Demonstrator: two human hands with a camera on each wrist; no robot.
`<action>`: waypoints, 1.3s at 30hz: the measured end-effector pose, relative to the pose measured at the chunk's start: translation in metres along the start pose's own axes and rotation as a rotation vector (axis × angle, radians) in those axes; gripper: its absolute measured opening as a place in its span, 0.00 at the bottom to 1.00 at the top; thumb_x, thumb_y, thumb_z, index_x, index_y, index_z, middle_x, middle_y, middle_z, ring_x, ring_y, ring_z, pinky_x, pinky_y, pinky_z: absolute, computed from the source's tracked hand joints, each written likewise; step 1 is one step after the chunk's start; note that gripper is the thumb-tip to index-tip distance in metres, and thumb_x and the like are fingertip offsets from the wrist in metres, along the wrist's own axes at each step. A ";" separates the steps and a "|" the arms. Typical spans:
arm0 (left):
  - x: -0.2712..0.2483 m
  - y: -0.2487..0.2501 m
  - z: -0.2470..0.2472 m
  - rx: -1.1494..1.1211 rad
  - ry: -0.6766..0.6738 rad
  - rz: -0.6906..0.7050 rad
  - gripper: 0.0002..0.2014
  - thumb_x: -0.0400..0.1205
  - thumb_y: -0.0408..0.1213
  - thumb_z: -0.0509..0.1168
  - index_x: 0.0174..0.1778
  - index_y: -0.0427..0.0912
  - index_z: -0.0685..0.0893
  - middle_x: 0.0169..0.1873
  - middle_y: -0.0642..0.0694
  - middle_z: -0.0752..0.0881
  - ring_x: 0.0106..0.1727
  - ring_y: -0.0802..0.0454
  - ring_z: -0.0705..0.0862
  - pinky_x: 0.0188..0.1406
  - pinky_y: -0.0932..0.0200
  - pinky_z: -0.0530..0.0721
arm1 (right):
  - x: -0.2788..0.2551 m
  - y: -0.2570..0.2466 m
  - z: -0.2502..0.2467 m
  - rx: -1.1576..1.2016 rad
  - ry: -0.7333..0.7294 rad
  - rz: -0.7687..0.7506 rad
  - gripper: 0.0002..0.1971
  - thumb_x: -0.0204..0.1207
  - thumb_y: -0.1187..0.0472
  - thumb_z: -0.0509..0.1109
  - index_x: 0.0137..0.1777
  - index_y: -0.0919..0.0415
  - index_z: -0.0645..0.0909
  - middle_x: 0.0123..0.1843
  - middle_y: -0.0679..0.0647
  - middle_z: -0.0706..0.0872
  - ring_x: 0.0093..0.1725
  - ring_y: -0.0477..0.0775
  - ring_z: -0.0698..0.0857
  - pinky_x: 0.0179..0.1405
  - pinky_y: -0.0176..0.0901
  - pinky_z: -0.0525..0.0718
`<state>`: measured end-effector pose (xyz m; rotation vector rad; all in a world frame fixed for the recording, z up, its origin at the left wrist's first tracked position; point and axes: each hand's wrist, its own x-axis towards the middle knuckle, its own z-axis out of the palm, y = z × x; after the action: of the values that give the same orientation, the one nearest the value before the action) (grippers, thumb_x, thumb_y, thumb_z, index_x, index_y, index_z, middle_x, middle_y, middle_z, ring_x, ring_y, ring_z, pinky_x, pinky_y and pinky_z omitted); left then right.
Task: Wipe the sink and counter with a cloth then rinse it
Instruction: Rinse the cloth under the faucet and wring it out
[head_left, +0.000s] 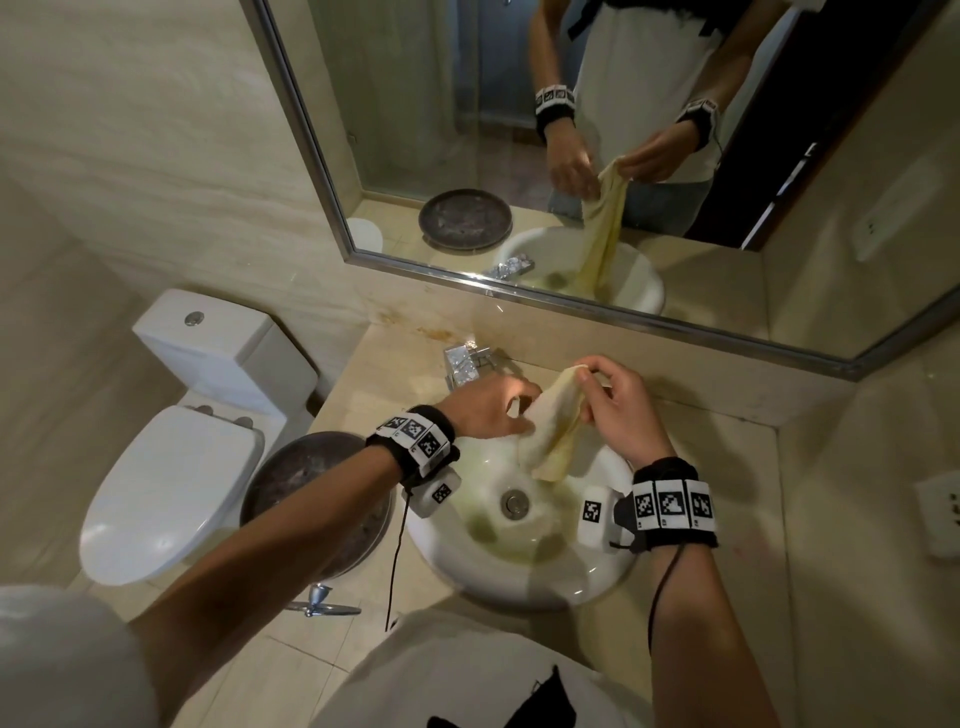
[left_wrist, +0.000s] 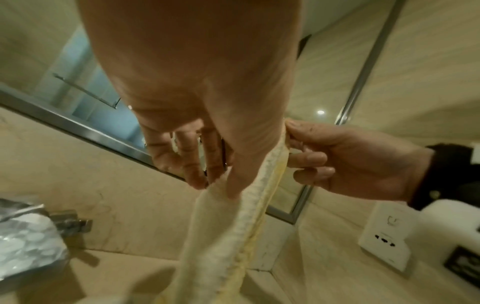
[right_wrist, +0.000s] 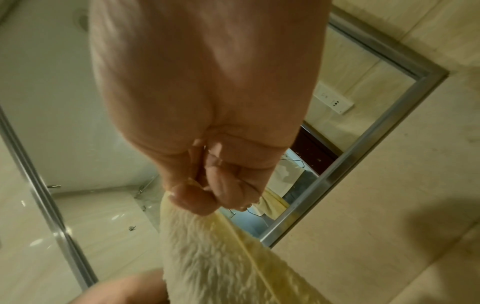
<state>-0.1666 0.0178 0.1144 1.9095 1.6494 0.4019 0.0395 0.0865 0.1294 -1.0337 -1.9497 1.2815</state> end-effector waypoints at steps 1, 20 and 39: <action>-0.001 0.000 -0.001 0.040 -0.047 0.004 0.09 0.78 0.44 0.73 0.47 0.45 0.82 0.37 0.57 0.77 0.35 0.62 0.75 0.35 0.58 0.71 | 0.000 0.002 -0.002 0.008 0.004 0.011 0.08 0.88 0.57 0.63 0.52 0.51 0.84 0.32 0.39 0.81 0.30 0.48 0.80 0.35 0.43 0.79; -0.012 0.011 -0.024 0.282 -0.024 0.153 0.09 0.85 0.45 0.62 0.42 0.48 0.71 0.35 0.54 0.79 0.32 0.57 0.76 0.31 0.58 0.72 | -0.008 0.014 -0.022 0.017 0.120 0.053 0.08 0.89 0.57 0.63 0.52 0.56 0.83 0.33 0.51 0.81 0.33 0.46 0.80 0.36 0.39 0.78; -0.010 0.023 -0.031 -0.008 0.297 0.064 0.09 0.85 0.33 0.62 0.61 0.40 0.80 0.40 0.52 0.83 0.37 0.53 0.82 0.38 0.60 0.78 | -0.006 0.023 -0.019 0.007 0.231 0.135 0.12 0.89 0.55 0.62 0.48 0.59 0.82 0.36 0.51 0.82 0.36 0.49 0.79 0.35 0.38 0.80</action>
<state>-0.1680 0.0133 0.1539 1.9748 1.7690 0.7481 0.0645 0.0961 0.1143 -1.2681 -1.7252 1.1799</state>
